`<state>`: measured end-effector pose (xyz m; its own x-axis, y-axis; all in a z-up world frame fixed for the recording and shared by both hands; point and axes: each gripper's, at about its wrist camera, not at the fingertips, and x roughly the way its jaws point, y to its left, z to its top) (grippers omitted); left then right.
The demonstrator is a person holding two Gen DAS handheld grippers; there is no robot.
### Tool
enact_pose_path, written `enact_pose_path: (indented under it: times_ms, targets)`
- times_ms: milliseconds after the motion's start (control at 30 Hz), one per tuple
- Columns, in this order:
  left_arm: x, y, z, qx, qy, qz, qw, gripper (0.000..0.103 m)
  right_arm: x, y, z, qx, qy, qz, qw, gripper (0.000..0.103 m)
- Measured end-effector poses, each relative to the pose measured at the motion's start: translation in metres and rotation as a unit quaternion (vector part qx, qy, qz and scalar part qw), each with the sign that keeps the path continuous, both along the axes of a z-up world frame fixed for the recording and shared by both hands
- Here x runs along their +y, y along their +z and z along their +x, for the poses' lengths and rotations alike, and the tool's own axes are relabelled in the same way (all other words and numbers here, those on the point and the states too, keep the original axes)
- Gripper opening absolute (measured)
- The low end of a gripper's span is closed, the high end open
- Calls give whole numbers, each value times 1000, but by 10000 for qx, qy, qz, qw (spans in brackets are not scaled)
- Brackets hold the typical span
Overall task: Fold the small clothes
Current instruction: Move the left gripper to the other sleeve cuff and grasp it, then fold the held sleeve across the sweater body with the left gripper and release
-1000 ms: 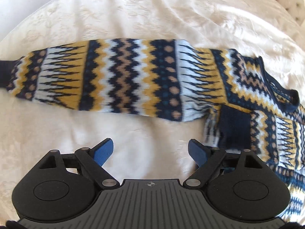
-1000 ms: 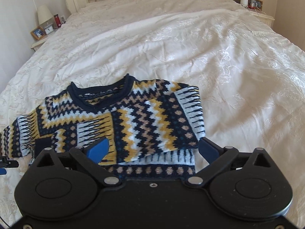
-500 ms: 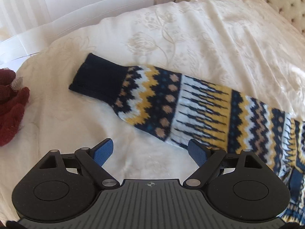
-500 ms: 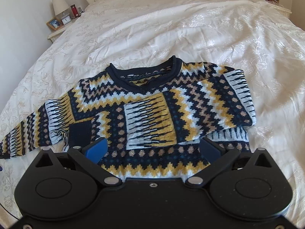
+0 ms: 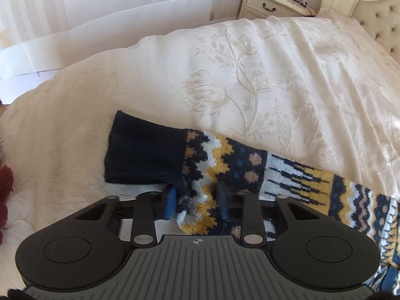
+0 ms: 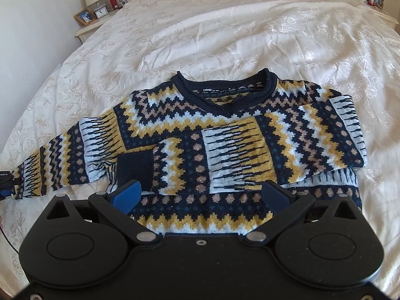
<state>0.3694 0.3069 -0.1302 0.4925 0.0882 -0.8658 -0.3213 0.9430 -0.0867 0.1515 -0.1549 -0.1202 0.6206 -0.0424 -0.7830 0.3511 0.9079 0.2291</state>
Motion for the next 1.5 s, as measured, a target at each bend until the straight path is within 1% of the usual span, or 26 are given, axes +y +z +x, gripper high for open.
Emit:
enact_pose_path:
  times_ms: [67, 167, 233, 333, 467, 567, 700, 767, 833, 967, 1067, 1167, 1267, 1333, 1367, 1400, 1500]
  targets:
    - [-1, 6, -1, -124, 94, -111, 9998, 14, -1, -1, 0, -2, 3, 25, 10000, 102]
    - [-12, 26, -7, -304, 76, 32, 9995, 13, -5, -5, 0, 39, 5, 131, 9999, 102]
    - [-27, 45, -12, -443, -73, 155, 9989, 13, -9, -10, -1, 91, 48, 193, 9998, 102]
    - [-57, 78, -25, -696, -423, 292, 9962, 13, -17, -14, -6, 95, 131, 263, 9995, 102]
    - [-111, 125, -46, -1174, -963, 349, 9878, 13, -34, -16, -16, 37, 202, 412, 9989, 102]
    - [-158, 154, -58, -1464, -1322, 247, 9800, 13, -50, -15, -26, -23, 239, 489, 9985, 102]
    - [-227, 172, -68, -1729, -1806, -40, 9682, 13, -73, -12, -42, -110, 293, 448, 9985, 102]
    - [-263, 171, -74, -1792, -2093, -159, 9612, 13, -86, -11, -53, -171, 276, 456, 9984, 102]
    - [-302, 164, -77, -1790, -2319, -187, 9560, 13, -100, -11, -63, -193, 212, 515, 9983, 102]
    - [-372, 140, -87, -1606, -2746, -424, 9471, 13, -123, -13, -82, -198, 76, 575, 9981, 102]
    - [-418, 121, -100, -1447, -3118, -373, 9383, 13, -139, -15, -96, -200, -31, 609, 9979, 102]
    - [-458, 97, -113, -1186, -3483, -273, 9294, 13, -152, -17, -107, -184, -123, 634, 9977, 102]
    - [-483, 77, -124, -935, -3709, -254, 9236, 15, -161, -19, -117, -164, -222, 647, 9975, 102]
    - [-492, 70, -130, -830, -3859, -262, 9184, 19, -165, -21, -121, -149, -289, 684, 9971, 102]
    - [-496, 70, -137, -818, -3936, -259, 9153, 24, -167, -21, -123, -139, -314, 697, 9970, 102]
    - [-497, 70, -140, -808, -4016, -257, 9119, 25, -168, -22, -123, -125, -343, 700, 9969, 102]
    - [-499, 76, -152, -784, -4376, -216, 8955, 27, -169, -24, -122, -125, -427, 713, 9965, 102]
